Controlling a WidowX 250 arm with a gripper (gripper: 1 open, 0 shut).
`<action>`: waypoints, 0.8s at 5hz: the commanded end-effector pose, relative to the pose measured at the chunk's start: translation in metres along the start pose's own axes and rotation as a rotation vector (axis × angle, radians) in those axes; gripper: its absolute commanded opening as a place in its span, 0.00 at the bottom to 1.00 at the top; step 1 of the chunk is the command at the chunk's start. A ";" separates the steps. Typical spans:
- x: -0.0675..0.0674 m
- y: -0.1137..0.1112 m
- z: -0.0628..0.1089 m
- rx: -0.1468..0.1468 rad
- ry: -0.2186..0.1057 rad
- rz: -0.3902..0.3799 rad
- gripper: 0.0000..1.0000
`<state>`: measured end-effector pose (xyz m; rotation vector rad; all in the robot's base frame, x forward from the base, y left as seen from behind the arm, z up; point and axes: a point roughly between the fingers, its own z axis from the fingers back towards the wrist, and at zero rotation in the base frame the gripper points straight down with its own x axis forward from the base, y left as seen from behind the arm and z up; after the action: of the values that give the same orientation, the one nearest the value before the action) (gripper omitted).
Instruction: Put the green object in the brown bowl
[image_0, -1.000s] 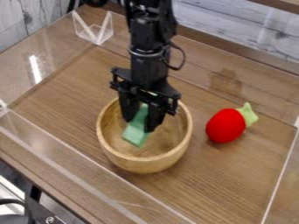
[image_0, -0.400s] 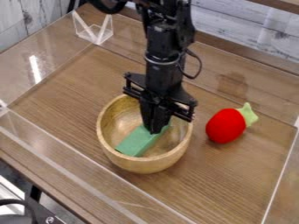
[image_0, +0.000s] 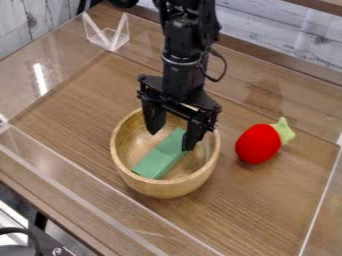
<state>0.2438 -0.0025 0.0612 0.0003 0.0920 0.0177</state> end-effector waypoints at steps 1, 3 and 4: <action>0.005 -0.002 0.014 -0.006 -0.071 -0.009 1.00; 0.004 -0.009 0.038 -0.018 -0.120 -0.074 1.00; 0.000 0.005 0.060 -0.021 -0.148 -0.072 1.00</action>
<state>0.2415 0.0013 0.1079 -0.0266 -0.0045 -0.0483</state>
